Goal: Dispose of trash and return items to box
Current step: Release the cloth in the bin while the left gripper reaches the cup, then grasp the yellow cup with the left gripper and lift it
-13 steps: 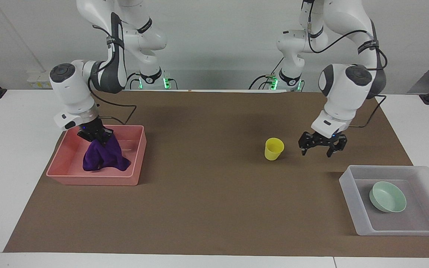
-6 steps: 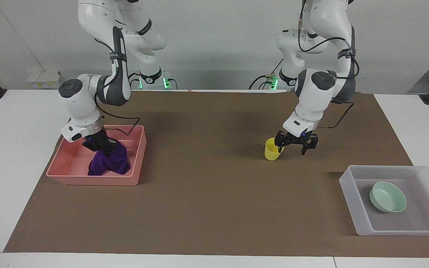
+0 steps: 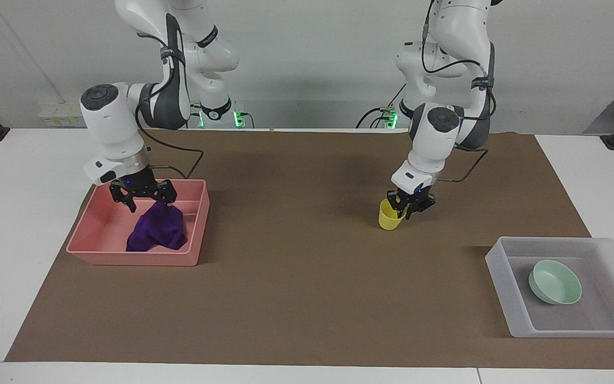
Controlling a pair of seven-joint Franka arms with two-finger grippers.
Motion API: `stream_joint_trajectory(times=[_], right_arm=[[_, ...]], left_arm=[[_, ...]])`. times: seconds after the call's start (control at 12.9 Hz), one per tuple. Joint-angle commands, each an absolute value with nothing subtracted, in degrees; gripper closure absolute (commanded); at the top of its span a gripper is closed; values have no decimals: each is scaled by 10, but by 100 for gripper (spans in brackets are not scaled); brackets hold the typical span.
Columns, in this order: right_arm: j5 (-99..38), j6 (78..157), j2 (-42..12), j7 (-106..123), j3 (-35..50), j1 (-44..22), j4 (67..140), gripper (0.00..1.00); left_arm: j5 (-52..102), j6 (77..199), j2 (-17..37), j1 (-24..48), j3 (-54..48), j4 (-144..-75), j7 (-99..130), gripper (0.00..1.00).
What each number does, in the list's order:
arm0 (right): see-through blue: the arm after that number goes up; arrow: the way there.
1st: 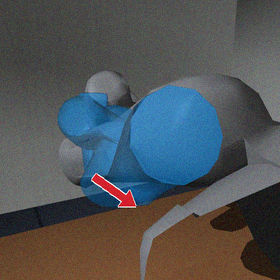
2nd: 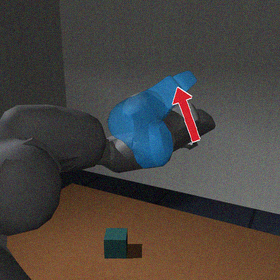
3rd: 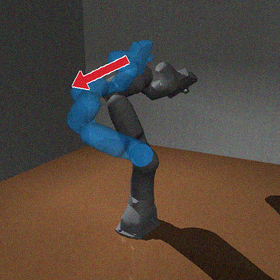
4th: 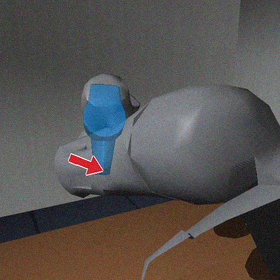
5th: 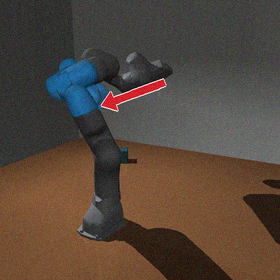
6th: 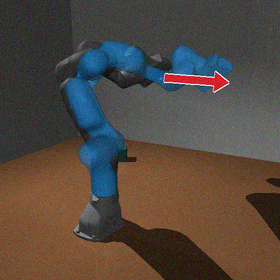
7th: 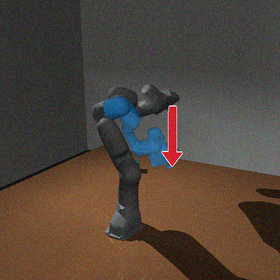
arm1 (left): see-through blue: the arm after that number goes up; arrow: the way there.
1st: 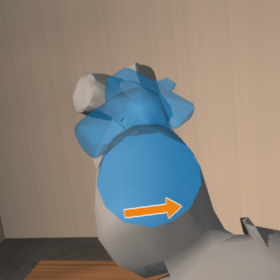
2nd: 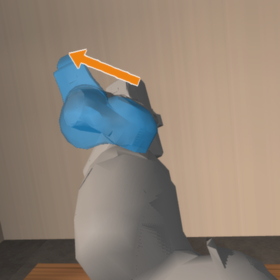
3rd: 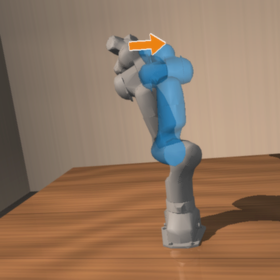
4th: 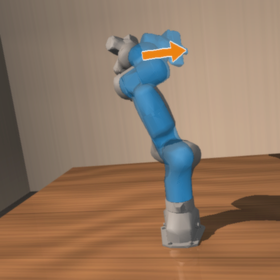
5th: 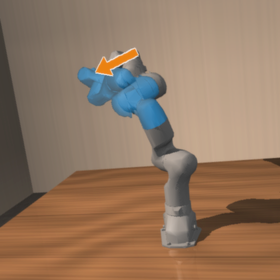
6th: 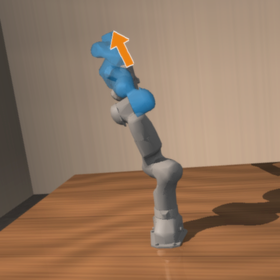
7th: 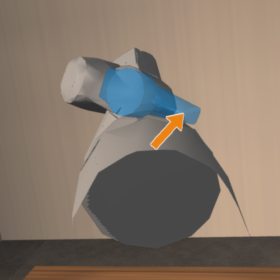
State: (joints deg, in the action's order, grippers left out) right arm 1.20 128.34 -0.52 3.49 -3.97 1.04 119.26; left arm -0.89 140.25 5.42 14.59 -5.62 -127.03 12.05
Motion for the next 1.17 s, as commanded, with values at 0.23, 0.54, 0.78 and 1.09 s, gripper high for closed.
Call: stream_joint_trajectory(times=[0.23, 0.54, 0.78, 1.09], right_arm=[[25, 1156, 33, -67, -33, -33, 1135, 0], [29, 1021, 33, -63, -33, -28, 1028, 0], [27, 941, 35, -61, -33, -27, 962, 0], [21, 897, 54, -59, -41, -24, 933, 0]], left_arm=[[-18, 1336, 20, 119, -43, -1224, 122, 100], [-18, 1320, 12, 41, -43, -1183, 63, 100], [-18, 1321, 46, -36, -43, -1109, 10, 100], [-17, 1318, 109, -131, -44, -1028, -59, 100]])
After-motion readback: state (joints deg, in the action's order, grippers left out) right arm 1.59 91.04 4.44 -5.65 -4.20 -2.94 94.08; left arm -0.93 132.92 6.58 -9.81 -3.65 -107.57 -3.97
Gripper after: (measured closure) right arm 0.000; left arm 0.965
